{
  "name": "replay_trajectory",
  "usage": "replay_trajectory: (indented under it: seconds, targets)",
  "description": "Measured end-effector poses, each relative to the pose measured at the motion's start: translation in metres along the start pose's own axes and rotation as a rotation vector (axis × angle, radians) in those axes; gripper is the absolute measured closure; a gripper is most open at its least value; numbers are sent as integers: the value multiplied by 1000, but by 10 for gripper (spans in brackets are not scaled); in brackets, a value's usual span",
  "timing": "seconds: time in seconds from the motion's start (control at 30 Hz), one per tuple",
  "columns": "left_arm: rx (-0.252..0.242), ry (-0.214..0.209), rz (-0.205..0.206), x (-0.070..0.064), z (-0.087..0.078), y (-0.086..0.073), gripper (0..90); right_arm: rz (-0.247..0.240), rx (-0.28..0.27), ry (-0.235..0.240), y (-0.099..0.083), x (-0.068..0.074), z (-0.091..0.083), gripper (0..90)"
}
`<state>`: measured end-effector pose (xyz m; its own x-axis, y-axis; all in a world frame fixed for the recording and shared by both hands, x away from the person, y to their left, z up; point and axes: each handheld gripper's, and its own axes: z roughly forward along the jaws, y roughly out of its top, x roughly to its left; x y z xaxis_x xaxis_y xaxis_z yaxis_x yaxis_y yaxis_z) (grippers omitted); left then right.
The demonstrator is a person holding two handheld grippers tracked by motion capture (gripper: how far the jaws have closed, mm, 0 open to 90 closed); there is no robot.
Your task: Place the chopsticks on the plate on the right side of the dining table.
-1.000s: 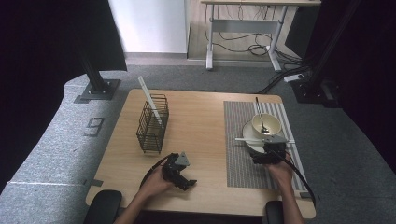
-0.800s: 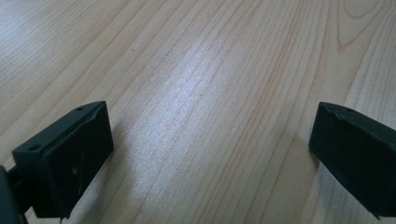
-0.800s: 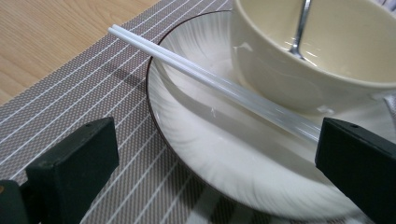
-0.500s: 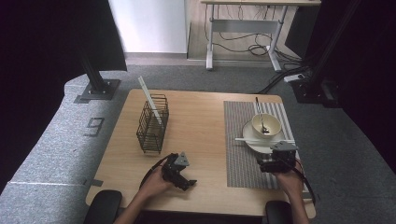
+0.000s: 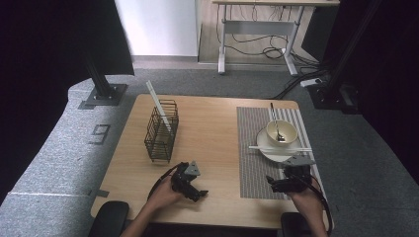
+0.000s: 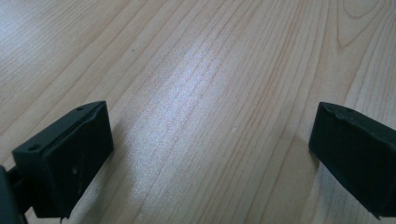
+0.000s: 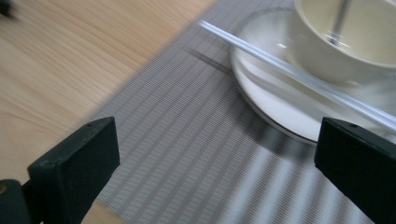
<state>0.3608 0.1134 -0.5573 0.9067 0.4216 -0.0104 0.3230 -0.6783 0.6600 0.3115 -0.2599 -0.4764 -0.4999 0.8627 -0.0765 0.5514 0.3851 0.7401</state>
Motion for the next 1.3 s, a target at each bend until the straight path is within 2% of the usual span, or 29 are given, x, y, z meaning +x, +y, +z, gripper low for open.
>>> replay_trajectory:
  seconds: [0.13,0.27,0.37,0.57,0.8,0.97,1.07,1.3]
  targets:
    - [2,-1,-1,0,0,0,0,-10,-35,74,14,15,8,0]
    - [-2,0,-3,0,0,0,0,-34,-10,90,21,25,28,0]
    - [0,0,0,0,0,0,0,-45,11,90,23,29,43,0]
    - [3,0,1,0,0,0,0,-32,41,96,18,31,71,0]
    - [5,-1,3,0,0,0,0,-38,55,82,2,27,102,0]
    - [5,-1,2,0,0,0,0,-19,59,70,-7,21,111,1]
    - [5,-1,3,0,0,0,0,25,43,96,-11,15,113,0]
    - [4,0,3,0,0,0,0,19,41,95,-12,15,113,0]
